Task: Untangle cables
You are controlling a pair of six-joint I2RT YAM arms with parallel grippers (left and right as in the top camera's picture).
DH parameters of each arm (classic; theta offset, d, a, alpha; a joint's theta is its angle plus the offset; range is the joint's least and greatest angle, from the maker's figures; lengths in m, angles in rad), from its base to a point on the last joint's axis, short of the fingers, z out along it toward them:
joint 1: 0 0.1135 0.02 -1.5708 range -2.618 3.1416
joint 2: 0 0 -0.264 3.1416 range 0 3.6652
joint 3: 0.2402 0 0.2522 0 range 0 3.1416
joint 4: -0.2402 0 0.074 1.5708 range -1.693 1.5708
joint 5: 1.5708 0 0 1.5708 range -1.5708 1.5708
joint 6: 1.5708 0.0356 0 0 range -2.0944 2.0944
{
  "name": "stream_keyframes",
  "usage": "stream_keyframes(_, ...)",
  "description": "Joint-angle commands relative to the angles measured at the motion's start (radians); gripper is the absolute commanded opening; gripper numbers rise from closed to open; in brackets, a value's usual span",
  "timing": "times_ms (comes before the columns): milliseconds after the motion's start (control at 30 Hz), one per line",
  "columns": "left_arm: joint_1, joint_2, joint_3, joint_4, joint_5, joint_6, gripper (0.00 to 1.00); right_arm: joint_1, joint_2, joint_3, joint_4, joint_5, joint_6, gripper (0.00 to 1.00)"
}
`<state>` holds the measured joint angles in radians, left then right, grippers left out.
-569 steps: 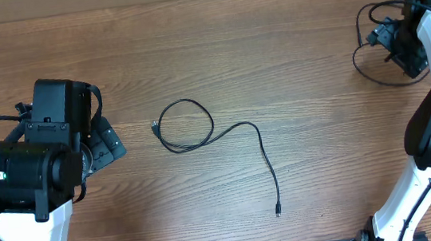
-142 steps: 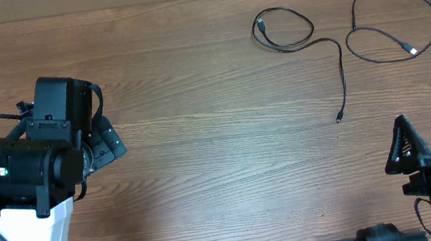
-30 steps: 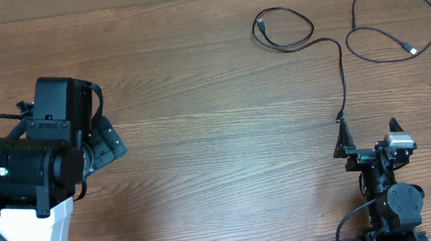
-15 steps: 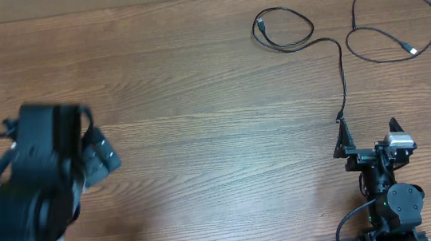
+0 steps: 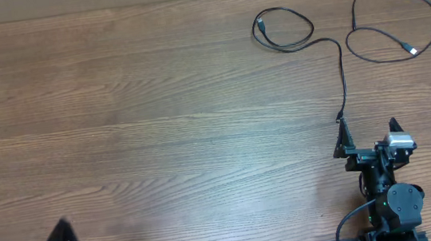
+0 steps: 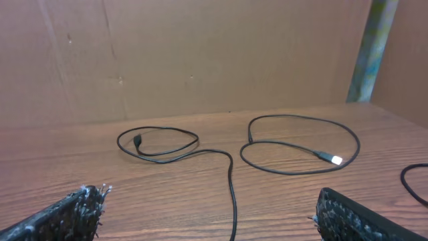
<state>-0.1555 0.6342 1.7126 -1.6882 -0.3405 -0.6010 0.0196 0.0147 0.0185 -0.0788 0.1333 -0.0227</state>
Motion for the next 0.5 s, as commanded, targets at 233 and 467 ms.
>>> stream_keyframes(233, -0.002, -0.151, 0.001, -0.001, 0.001, -0.016, 1.00, 0.000, -0.012, -0.011, 0.006, -0.011, -0.012, 1.00)
stream_keyframes(467, -0.002, -0.151, 0.000, -0.001, 0.001, -0.016, 1.00, 0.000, -0.012, -0.011, 0.006, -0.011, -0.012, 1.00)
